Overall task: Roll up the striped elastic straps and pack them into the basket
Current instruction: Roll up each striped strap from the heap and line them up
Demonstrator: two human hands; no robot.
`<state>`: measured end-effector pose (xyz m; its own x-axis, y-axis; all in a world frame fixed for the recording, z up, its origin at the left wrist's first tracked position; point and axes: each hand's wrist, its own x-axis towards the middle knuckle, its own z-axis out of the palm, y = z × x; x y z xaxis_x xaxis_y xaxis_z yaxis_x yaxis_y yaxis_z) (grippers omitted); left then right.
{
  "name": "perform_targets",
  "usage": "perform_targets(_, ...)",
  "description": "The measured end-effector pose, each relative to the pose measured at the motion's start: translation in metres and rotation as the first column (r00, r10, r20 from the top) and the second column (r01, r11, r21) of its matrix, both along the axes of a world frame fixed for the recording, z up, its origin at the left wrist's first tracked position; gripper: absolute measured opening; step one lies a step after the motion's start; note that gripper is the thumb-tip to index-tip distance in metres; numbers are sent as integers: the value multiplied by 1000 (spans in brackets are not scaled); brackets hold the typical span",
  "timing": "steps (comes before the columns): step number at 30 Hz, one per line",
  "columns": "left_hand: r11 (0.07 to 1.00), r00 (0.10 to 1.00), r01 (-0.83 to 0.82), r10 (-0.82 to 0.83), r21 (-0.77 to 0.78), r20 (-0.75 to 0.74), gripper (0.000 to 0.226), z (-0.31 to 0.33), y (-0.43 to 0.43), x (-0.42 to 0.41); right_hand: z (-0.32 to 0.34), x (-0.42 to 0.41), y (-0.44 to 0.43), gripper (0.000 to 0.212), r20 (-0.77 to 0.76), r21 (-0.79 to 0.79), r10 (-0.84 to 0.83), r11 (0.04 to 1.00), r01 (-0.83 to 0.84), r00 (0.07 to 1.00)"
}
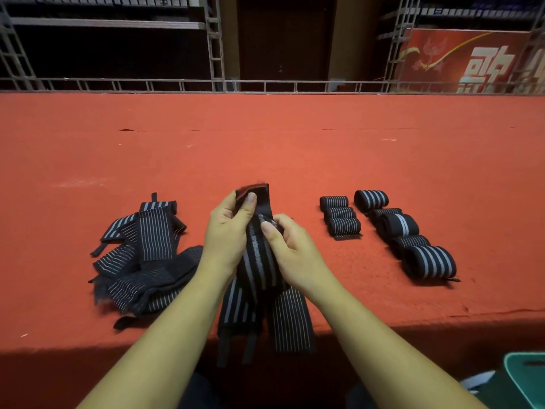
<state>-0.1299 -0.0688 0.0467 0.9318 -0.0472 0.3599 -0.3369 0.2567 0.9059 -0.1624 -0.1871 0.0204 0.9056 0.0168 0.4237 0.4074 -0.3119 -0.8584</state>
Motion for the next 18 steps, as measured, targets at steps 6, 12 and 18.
perform_targets(6, 952, 990, 89, -117, 292, 78, 21, -10, 5, 2, 11, 8, -8, 19, 4, 210, -67, 976, 64, 998)
perform_targets(12, 950, 978, 205, -210, 235, -1, 31, -7, 16, 1, 15, 6, -25, 31, -67, 510, 208, 848, -146, 976)
perform_targets(18, 963, 980, 192, -198, 190, 16, 50, -5, 17, 0, 21, 3, -33, 37, -152, 687, 406, 699, -198, 901)
